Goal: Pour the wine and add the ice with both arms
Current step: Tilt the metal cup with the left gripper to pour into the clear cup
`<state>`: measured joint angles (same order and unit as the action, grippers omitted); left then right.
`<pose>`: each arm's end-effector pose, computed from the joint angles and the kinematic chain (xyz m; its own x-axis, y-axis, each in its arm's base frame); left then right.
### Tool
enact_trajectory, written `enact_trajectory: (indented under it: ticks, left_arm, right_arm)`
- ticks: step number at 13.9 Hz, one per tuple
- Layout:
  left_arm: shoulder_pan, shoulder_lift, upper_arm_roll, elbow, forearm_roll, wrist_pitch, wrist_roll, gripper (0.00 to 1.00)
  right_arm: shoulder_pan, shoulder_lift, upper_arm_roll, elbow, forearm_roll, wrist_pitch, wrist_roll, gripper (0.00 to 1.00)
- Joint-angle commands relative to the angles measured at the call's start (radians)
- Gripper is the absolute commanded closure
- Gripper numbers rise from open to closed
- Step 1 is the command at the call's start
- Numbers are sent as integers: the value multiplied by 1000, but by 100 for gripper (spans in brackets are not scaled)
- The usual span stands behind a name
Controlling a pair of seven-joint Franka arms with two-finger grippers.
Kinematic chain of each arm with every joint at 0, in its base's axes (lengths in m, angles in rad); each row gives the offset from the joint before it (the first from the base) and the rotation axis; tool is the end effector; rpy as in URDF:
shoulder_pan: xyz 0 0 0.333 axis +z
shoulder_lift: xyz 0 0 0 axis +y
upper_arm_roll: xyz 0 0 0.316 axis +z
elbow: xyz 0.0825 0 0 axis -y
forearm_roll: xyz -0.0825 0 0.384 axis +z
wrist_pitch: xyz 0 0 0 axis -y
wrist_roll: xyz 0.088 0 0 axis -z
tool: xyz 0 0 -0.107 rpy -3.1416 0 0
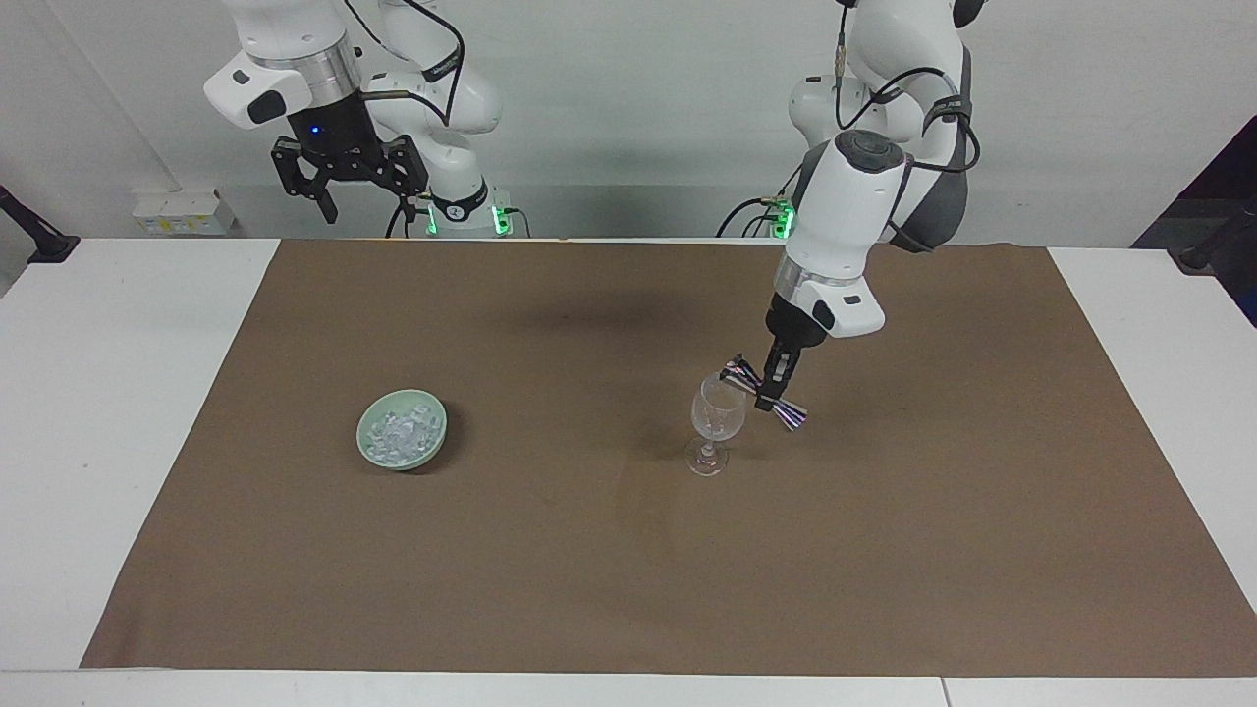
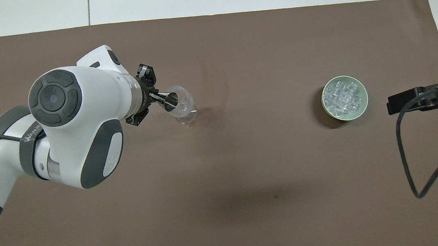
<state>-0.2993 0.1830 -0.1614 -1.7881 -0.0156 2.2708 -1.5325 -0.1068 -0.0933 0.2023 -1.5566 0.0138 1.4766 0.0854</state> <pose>0.5755 -0.2794 0.4802 0.4691 0.8825 -0.0322 0.8472 -0.4395 0.2984 0.5126 0.0566 0.6717 0.9999 0.0107 0.0118 0.0107 -0.9999 0.0040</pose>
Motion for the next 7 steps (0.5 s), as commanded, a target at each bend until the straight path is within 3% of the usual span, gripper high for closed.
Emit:
enact_trajectory:
  ticks: [1, 7]
  left_arm:
    - [-29, -10, 17, -16, 48, 22, 0, 100]
    - [-37, -2, 17, -14, 106, 70, -9, 100]
  right_arm:
    - [-22, -5, 9, -3, 20, 1, -21, 0]
    - [-22, -5, 9, -3, 20, 1, -21, 0]
